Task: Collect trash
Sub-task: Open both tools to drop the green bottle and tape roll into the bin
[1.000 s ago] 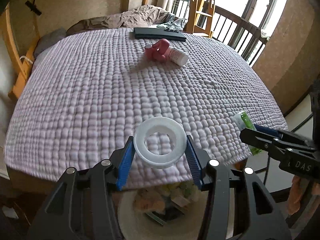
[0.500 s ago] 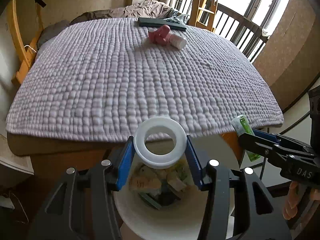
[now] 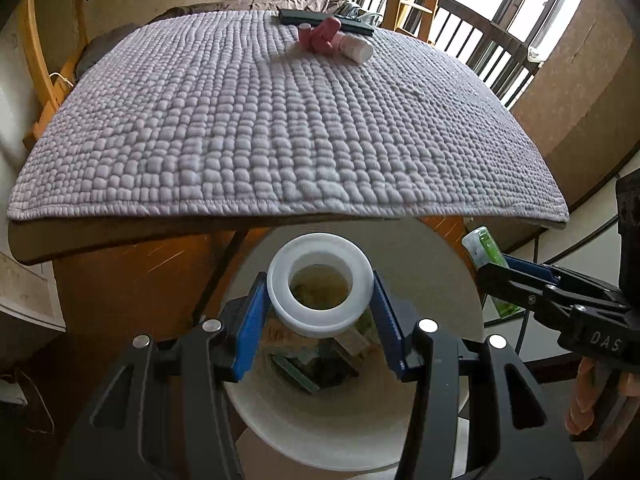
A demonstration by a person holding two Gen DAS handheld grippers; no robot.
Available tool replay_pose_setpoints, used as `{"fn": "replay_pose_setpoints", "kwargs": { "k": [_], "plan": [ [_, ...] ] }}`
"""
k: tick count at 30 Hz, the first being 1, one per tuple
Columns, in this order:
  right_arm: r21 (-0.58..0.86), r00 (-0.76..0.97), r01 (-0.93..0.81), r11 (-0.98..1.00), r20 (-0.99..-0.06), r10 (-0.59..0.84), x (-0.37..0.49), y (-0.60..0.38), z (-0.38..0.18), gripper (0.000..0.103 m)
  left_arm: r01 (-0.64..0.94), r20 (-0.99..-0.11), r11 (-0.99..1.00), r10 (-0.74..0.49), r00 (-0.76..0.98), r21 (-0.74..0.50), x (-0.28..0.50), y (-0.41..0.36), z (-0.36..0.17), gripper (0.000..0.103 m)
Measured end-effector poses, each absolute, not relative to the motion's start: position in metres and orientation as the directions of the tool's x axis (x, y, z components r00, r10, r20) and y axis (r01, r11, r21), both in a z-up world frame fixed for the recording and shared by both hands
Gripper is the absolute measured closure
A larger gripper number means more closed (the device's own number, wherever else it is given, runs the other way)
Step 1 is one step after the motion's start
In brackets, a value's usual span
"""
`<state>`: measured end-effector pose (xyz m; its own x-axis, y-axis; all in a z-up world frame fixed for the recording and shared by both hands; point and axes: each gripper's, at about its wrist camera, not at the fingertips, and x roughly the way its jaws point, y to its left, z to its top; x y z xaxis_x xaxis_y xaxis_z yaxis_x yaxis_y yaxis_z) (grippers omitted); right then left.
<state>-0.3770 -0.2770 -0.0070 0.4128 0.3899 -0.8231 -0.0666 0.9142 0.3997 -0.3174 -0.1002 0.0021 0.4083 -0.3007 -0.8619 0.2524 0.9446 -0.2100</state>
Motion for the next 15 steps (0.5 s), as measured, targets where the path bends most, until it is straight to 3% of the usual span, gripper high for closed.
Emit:
{"fn": "replay_pose_setpoints", "kwargs": {
  "k": [15],
  "plan": [
    [0.384, 0.362, -0.048, 0.922, -0.854, 0.374, -0.373, -0.270, -0.034, 0.066, 0.259, -0.889, 0.947, -0.276, 0.366, -0.188, -0.318, -0.104, -0.022, 0.051]
  ]
}}
